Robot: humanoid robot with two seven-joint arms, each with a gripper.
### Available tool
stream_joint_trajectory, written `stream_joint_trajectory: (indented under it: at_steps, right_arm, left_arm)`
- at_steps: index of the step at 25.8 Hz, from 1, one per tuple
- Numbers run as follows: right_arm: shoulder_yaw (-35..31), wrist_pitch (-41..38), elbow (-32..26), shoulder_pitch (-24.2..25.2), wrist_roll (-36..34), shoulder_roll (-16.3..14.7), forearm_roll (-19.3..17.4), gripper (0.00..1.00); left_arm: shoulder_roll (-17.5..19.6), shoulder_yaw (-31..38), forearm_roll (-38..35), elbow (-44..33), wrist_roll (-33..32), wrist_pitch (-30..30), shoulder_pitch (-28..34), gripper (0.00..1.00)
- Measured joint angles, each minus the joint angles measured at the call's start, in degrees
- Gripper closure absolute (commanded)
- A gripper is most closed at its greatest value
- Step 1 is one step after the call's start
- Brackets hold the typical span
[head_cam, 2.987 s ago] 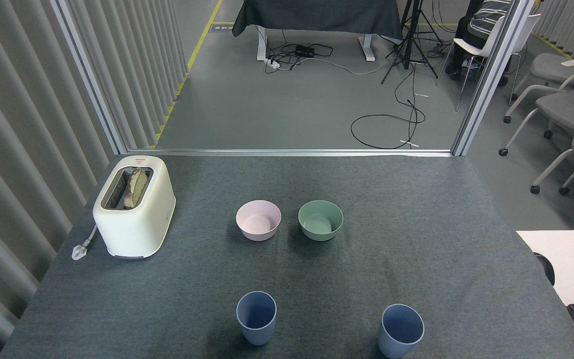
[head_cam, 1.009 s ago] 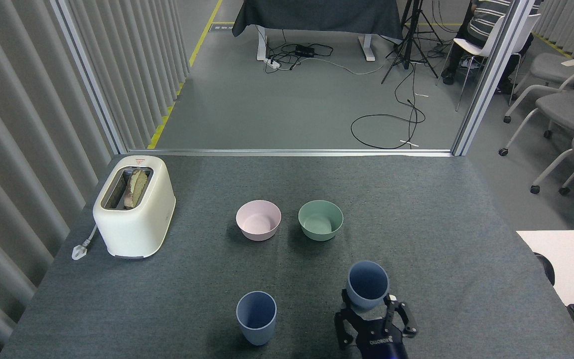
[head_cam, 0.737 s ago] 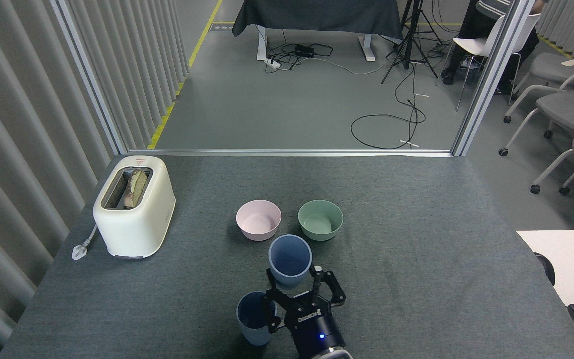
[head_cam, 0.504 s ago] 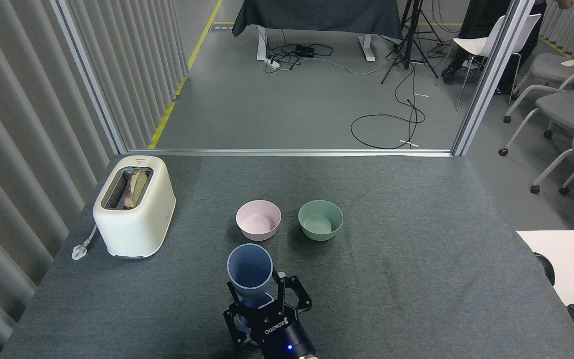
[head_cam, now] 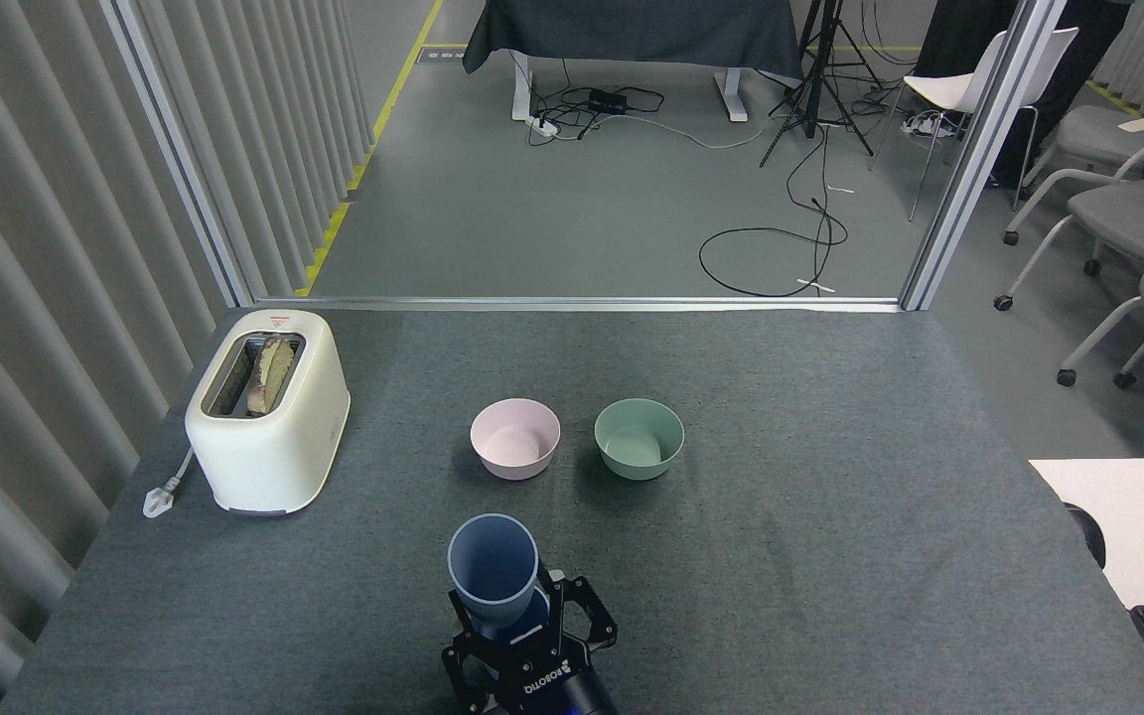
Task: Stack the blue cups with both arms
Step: 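Lower the held cup into the first blue cup and open the right gripper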
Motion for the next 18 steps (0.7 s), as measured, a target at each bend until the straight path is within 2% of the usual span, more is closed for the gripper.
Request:
stream_joint_trajectory:
  at_steps: [12, 18]
  right_arm:
    - [-0.27, 0.1, 1.96, 0.19, -0.11, -0.27, -0.57, 0.23]
    - [-0.39, 0.1, 2.56, 0.19, -0.26, -0.29, -0.91, 0.17]
  left_arm:
    - [0.0, 0.07, 0.0, 0.0, 0.05, 0.02, 0.0, 0.0]
    - [0.0, 0.08, 0.0, 0.0, 0.05, 0.03, 0.0, 0.0]
